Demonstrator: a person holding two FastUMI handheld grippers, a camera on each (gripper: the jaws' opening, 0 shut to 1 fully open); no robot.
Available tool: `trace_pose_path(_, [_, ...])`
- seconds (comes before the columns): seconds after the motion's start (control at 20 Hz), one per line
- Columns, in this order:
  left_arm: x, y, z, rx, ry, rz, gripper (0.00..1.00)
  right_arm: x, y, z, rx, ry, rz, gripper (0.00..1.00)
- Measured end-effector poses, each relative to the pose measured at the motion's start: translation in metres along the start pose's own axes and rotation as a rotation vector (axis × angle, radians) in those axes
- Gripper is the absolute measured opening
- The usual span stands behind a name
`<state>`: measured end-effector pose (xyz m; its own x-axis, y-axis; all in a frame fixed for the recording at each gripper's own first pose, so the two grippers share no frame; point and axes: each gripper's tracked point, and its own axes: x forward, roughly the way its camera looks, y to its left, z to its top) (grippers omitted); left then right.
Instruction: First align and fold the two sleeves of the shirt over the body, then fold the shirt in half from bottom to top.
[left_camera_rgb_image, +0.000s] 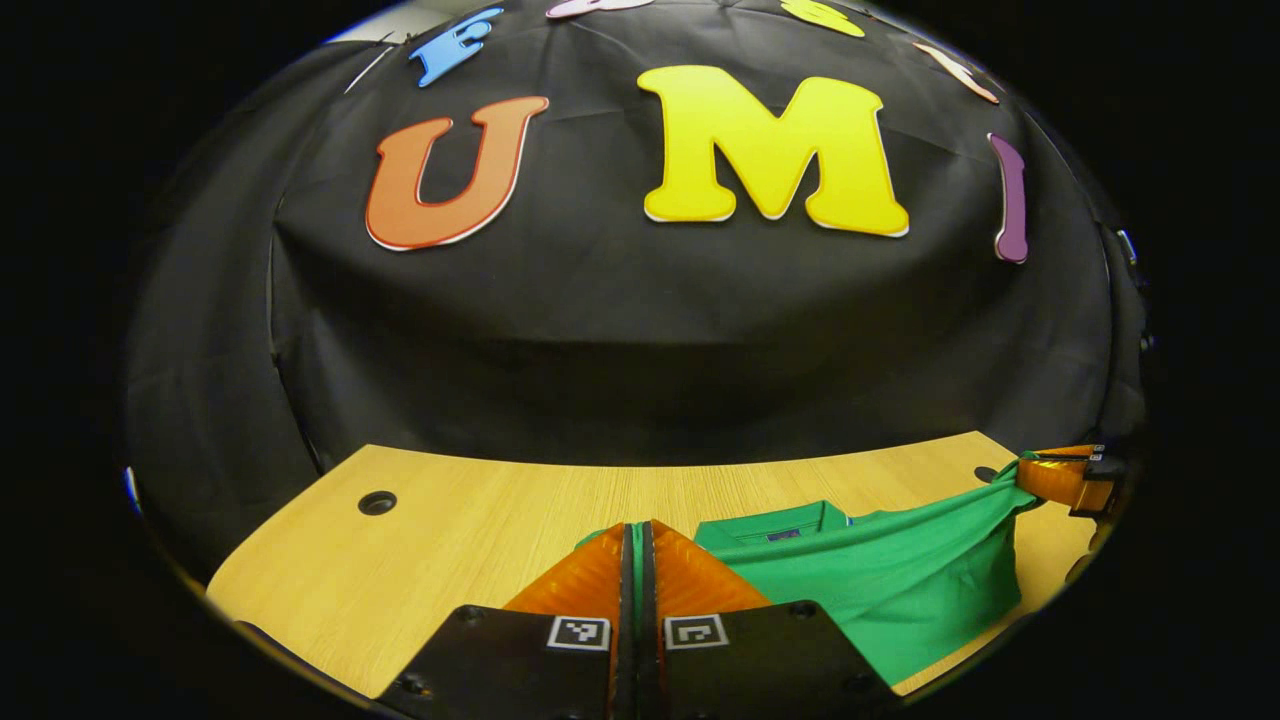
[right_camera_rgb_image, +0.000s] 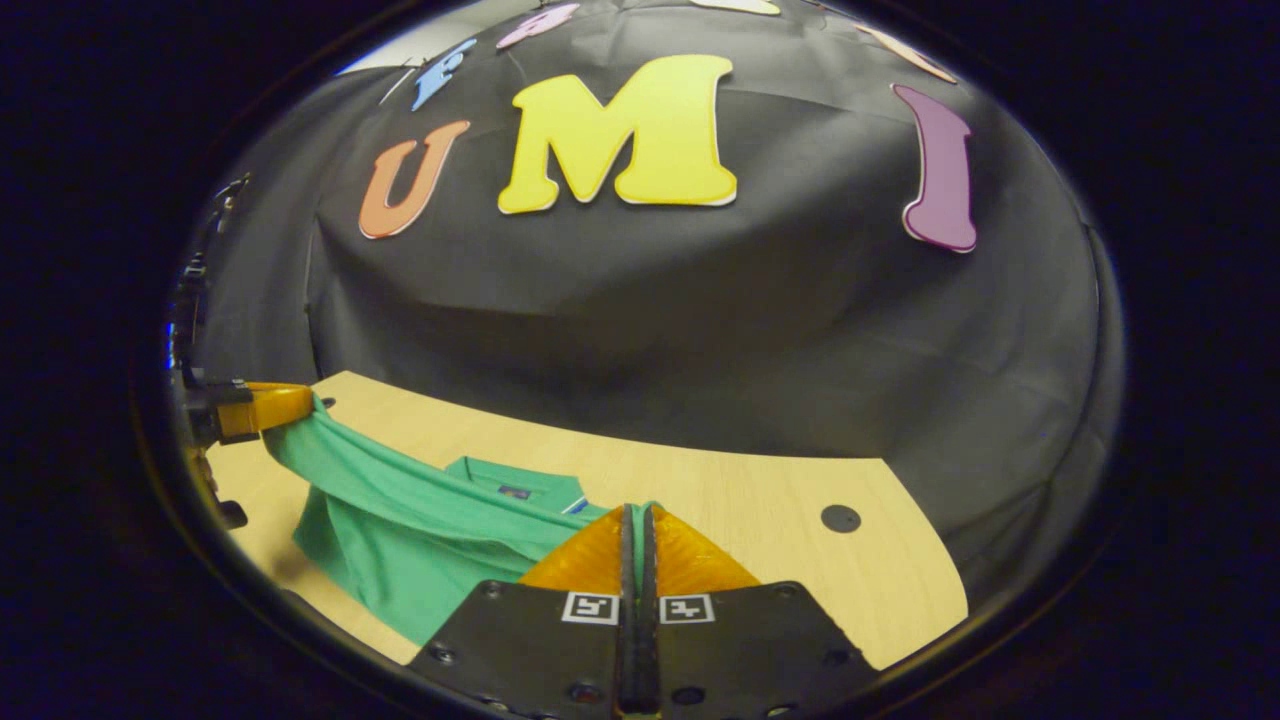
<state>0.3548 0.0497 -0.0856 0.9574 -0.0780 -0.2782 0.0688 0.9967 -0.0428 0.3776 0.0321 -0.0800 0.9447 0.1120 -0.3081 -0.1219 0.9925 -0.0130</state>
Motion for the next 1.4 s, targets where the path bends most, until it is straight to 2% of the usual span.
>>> trace_pose_path(0.2, [0.047, -0.004, -0.009, -0.012, 0.020, 0.003, 0.07, 0.051, -0.007, -0.016, 0.029, 0.041, -0.022, 0.00])
trace_pose_path(0.4, [0.085, -0.007, -0.029, 0.000, 0.053, 0.010, 0.08, 0.084, -0.011, -0.032, 0.027, 0.075, -0.049, 0.00])
trace_pose_path(0.5, [0.095, -0.007, -0.039, 0.014, 0.064, 0.027, 0.08, 0.093, -0.020, -0.033, 0.012, 0.070, -0.100, 0.00])
trace_pose_path(0.55, [0.099, -0.002, -0.046, 0.021, 0.071, 0.055, 0.16, 0.099, -0.027, -0.034, -0.004, 0.065, -0.134, 0.01])
trace_pose_path(0.6, [0.103, -0.007, -0.054, 0.004, 0.088, 0.036, 0.18, 0.100, -0.037, -0.036, -0.035, 0.067, -0.186, 0.24])
trace_pose_path(0.65, [0.101, -0.014, -0.064, -0.028, 0.107, 0.005, 0.59, 0.096, -0.041, -0.036, -0.063, 0.069, -0.203, 0.61])
trace_pose_path(0.7, [0.107, -0.017, -0.066, -0.049, 0.122, 0.005, 1.00, 0.097, -0.043, -0.039, -0.083, 0.077, -0.202, 0.98])
trace_pose_path(0.75, [0.102, -0.013, -0.069, -0.052, 0.128, 0.019, 1.00, 0.093, -0.042, -0.042, -0.089, 0.088, -0.188, 0.94])
trace_pose_path(0.9, [0.092, -0.004, -0.072, -0.065, 0.150, 0.065, 1.00, 0.080, -0.038, -0.049, -0.040, 0.123, -0.135, 0.96])
trace_pose_path(1.1, [0.060, -0.008, -0.077, -0.159, 0.171, 0.054, 1.00, 0.051, -0.041, -0.042, -0.010, 0.116, -0.118, 0.95])
trace_pose_path(1.4, [-0.013, -0.012, -0.055, -0.168, 0.112, 0.064, 1.00, -0.026, -0.031, -0.018, -0.039, 0.038, -0.090, 0.95])
